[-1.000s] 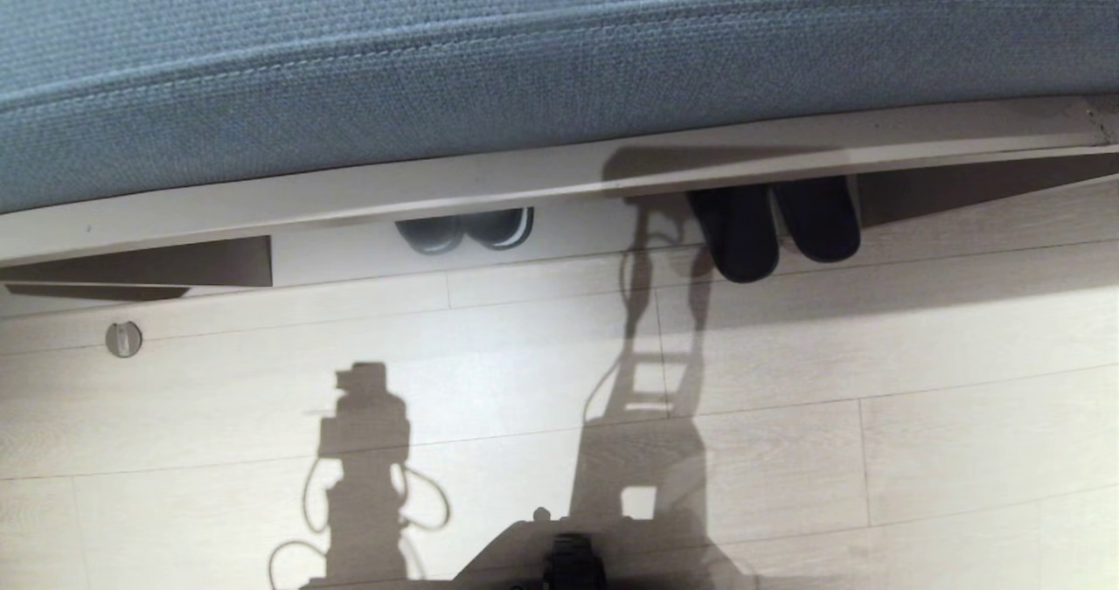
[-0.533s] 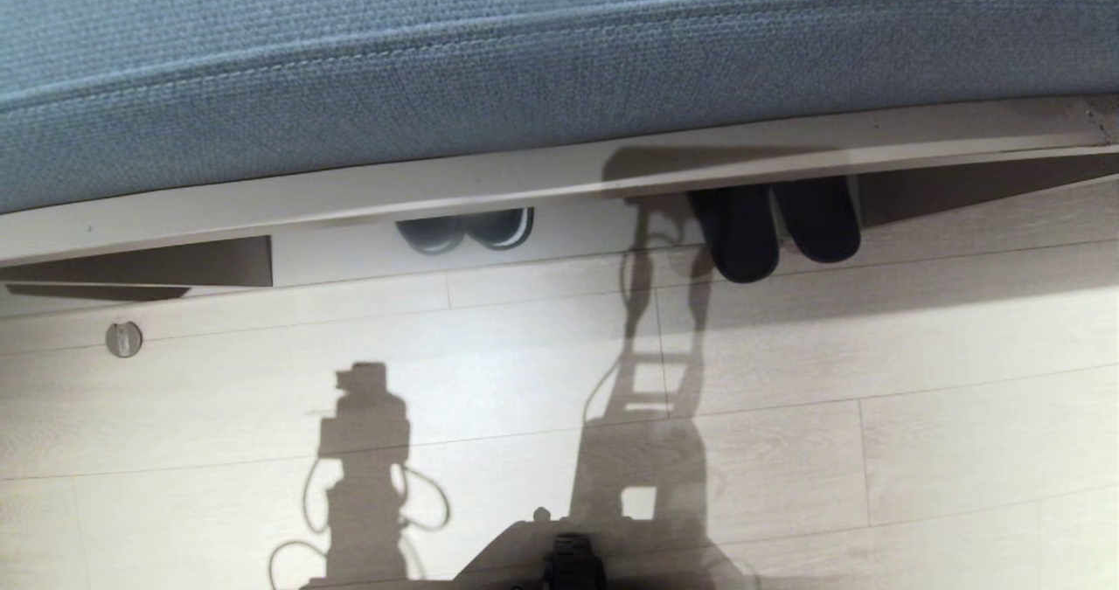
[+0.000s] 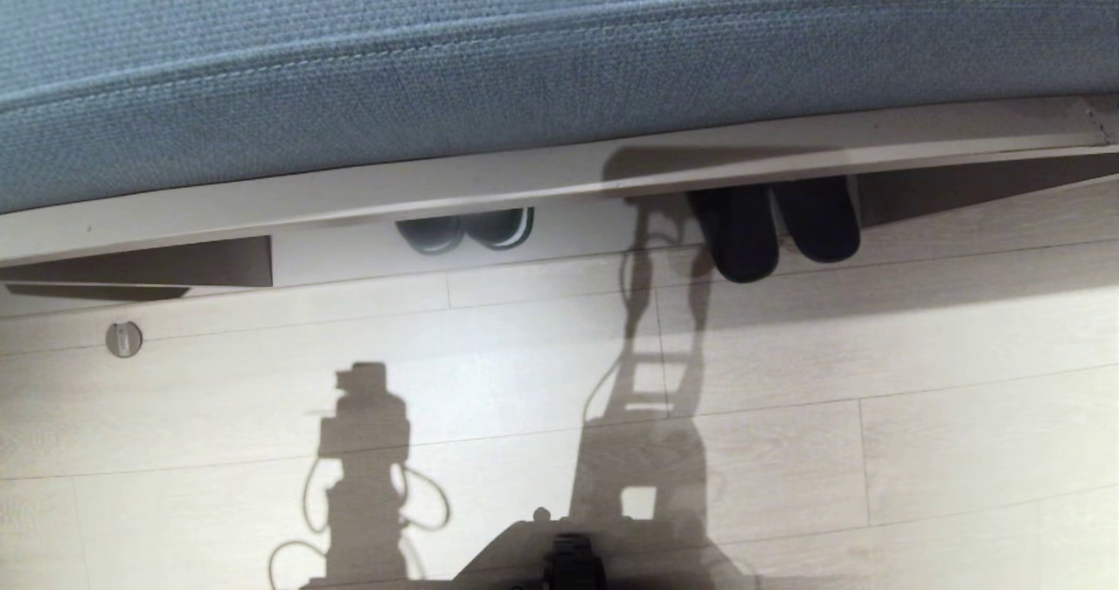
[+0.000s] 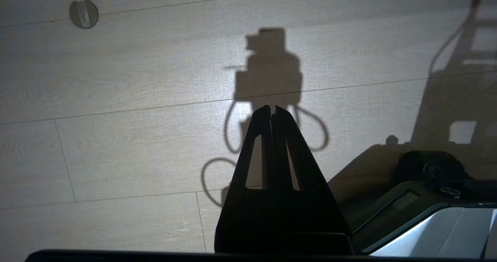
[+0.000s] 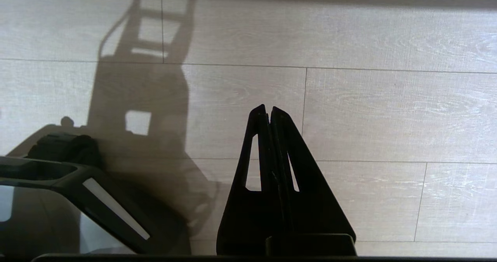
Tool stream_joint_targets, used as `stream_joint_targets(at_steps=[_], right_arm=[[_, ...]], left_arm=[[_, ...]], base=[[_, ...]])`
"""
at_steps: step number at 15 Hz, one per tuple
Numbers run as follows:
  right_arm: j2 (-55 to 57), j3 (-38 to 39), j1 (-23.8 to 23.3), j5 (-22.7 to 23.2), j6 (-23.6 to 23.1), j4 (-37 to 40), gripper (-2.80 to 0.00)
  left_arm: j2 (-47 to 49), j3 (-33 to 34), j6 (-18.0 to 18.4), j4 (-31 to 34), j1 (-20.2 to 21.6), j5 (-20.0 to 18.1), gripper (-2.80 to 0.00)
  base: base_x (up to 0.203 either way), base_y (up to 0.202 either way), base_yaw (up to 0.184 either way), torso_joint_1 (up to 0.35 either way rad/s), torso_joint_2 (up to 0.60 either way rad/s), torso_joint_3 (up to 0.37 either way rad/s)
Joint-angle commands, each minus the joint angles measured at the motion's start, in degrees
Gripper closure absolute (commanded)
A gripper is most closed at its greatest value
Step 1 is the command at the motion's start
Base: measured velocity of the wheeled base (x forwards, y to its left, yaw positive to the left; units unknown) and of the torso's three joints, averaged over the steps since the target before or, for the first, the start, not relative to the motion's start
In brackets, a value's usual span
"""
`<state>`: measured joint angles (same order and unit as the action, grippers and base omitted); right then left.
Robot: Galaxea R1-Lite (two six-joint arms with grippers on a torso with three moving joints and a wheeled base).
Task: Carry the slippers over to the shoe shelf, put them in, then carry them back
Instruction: Pick up the slippers in the shoe cabinet
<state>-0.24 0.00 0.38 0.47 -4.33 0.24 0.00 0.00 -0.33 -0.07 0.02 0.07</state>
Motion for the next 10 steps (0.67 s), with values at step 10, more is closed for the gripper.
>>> stream_joint_targets(at_steps=[10], right_arm=[[1.11, -5.93, 0.05, 2.68, 1.94, 1.29, 0.0]], left_arm=[[0.0, 0.0, -0.37, -0.01, -0.02, 0.01, 0.0]], base=[[0.0, 0.0, 0.0, 0.0, 0.0, 0.0]])
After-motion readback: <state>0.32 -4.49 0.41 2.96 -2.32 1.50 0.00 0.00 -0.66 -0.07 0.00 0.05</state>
